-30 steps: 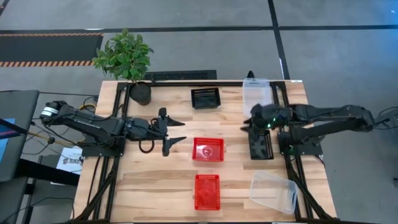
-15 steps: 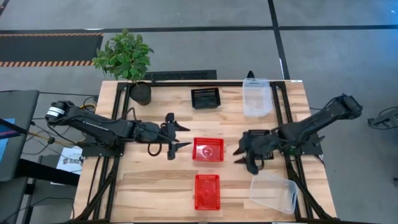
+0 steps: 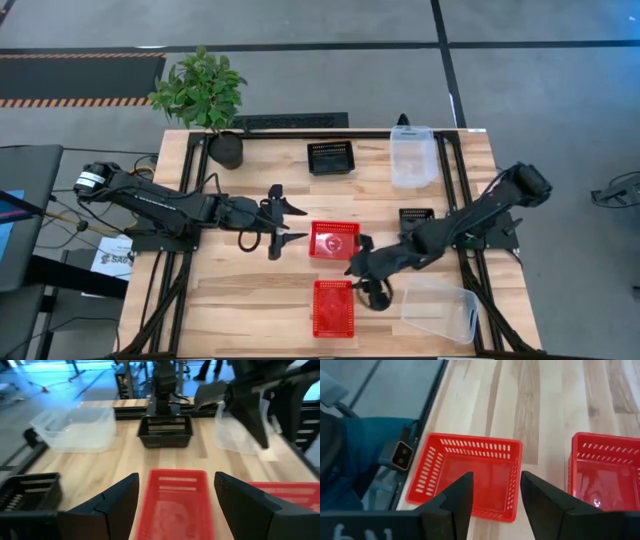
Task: Stack baskets by color
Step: Stack the bottom red bin on top of the top red bin
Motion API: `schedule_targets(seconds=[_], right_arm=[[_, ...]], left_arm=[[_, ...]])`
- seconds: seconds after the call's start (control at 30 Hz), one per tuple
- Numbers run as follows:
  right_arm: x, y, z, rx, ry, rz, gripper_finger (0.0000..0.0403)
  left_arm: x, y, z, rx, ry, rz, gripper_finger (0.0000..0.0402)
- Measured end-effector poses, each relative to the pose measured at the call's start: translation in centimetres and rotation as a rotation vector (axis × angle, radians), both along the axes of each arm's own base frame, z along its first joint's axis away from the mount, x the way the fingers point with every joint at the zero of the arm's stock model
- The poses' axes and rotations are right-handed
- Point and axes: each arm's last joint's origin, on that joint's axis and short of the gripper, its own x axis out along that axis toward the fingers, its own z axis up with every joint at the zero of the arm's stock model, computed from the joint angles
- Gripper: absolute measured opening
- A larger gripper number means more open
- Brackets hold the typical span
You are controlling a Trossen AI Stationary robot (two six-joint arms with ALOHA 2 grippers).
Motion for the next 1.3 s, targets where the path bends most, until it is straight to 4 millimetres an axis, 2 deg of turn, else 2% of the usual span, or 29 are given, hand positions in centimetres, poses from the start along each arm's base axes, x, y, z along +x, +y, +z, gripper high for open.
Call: schedule_targets(seconds=[0.23, 0.33, 0.53, 0.8, 0.9, 1.1, 1.3], right_arm=[[2.8, 1.6, -0.7, -0.046, 0.09, 0.006, 0.0182], [3.6, 2.2, -0.8, -0.053, 0.106, 0.011, 0.0177], [4.1, 3.1, -0.9, -0.058, 0.113, 0.023, 0.0167], [4.1, 3.1, -1.1, -0.023, 0.127, -0.013, 0.0166], [4.5, 3.3, -2.2, -0.047, 0.154, -0.01, 0.0164], [5.7, 3.0, -5.7, -0.128, 0.237, 0.007, 0.0163], [6.2, 2.2, -6.5, -0.177, 0.259, -0.016, 0.0157]], left_arm=[[-0.1, -0.5, -0.1, -0.037, 0.009, -0.056, 0.0247], [-0.8, -0.8, 0.1, -0.051, 0.045, -0.039, 0.0247], [-3.7, -2.2, 1.7, -0.053, 0.066, 0.093, 0.0247], [-5.7, -5.3, 1.5, -0.04, 0.074, 0.124, 0.0247], [-6.3, -6.1, 1.4, -0.033, 0.067, 0.139, 0.0247], [-6.8, -6.8, 1.5, 0.001, 0.038, 0.18, 0.0247], [-6.8, -6.7, 1.4, 0.008, 0.045, 0.186, 0.0247]])
